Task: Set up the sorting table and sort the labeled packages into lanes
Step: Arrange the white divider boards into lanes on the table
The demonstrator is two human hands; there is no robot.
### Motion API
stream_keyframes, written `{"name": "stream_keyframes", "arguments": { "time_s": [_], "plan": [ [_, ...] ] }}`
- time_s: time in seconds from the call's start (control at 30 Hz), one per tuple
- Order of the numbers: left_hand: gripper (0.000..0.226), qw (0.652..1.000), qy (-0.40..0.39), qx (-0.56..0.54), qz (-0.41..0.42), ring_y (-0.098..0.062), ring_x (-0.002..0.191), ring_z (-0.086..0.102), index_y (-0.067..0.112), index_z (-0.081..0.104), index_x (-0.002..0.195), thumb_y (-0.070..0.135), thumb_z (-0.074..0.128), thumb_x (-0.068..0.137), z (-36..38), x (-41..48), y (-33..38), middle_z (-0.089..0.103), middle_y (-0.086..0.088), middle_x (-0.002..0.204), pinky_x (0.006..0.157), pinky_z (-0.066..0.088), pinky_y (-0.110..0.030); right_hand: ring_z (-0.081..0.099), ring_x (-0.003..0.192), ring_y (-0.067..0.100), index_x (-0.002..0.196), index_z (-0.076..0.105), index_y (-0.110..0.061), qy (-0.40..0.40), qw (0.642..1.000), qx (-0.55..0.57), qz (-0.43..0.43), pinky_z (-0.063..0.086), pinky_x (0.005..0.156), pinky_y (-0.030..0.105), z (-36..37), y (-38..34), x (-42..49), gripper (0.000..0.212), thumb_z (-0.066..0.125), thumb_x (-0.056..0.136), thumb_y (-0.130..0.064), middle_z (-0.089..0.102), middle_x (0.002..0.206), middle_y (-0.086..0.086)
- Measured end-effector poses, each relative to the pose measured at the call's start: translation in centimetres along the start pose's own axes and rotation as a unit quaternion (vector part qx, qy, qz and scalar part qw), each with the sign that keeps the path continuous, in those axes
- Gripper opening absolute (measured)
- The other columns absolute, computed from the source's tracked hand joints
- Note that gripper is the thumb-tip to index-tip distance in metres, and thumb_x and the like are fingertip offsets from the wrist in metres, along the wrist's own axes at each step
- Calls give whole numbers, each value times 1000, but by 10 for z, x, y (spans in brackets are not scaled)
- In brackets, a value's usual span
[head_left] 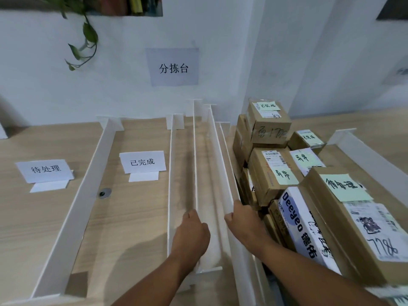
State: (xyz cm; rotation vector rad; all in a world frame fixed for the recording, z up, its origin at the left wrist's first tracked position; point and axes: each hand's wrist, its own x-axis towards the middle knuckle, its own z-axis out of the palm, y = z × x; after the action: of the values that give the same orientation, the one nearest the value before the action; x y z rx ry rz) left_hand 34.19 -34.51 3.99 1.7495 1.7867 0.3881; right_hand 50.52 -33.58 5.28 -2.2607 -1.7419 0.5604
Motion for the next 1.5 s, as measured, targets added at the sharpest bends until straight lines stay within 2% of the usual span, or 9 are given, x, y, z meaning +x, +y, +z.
{"name": "stream_keyframes", "arguments": {
  "time_s": [0.27,0.47,0.6,0.8,0.93,1.07,1.2,1.4,1.5],
  "plan": [
    [5,999,29,12,28,-32,88,58,14,40,102,15,42,97,-31,6,23,40,2,90,72,43,-36,49,62,15,94,48,-11,32,999,1,6,32,48,28,-32,-11,6,14,52,93,-24,50,74,1],
    [22,998,43,34,37,-37,101,60,6,46,119,15,42,99,-60,10,30,52,-9,111,85,51,-43,57,75,24,93,49,-9,42,999,2,3,44,59,31,-53,-15,14,15,52,92,-24,58,86,7],
    [17,997,54,48,35,-39,101,59,4,48,112,11,41,98,-77,7,24,53,-13,112,84,50,-45,62,80,26,98,54,-8,45,999,6,-13,52,65,35,-58,-26,16,19,53,92,-26,61,89,8],
    [9,997,69,16,-26,-40,102,60,7,44,105,10,44,97,-99,1,3,53,-13,111,81,45,-40,52,69,19,90,48,-13,50,998,3,-50,36,52,28,-47,-60,21,15,53,91,-27,52,79,2],
    [13,994,96,32,-30,-39,98,60,-1,49,108,4,46,96,-120,-11,-35,55,-15,108,77,46,-40,56,75,22,94,50,-13,40,996,6,-79,41,60,29,-31,-92,15,18,56,93,-31,58,85,4],
    [21,991,104,50,-61,-32,116,52,-3,53,115,6,43,100,-155,-24,-78,44,-11,108,90,45,-35,63,85,30,98,55,-8,33,994,-9,-104,44,64,31,-13,-134,2,22,57,93,-30,64,93,10],
    [29,985,140,3,-104,-35,115,57,3,47,125,16,46,100,-204,-47,-134,55,-15,122,87,44,-35,65,93,38,101,59,-6,46,991,-19,-124,47,69,34,9,-197,-21,24,55,90,-26,67,96,15],
    [8,986,151,13,-74,-40,106,58,7,45,102,12,46,96,-283,-98,-245,58,-19,115,85,45,-40,63,83,34,90,50,-10,47,986,-24,-157,36,58,31,62,-316,-75,18,56,92,-27,50,75,3],
    [11,982,169,20,-83,-40,103,60,6,48,103,11,47,93,-327,-119,-301,59,-17,111,84,47,-40,56,72,26,90,49,-10,48,984,-14,-171,35,52,29,92,-379,-99,17,56,92,-26,46,72,0]
  ]
}}
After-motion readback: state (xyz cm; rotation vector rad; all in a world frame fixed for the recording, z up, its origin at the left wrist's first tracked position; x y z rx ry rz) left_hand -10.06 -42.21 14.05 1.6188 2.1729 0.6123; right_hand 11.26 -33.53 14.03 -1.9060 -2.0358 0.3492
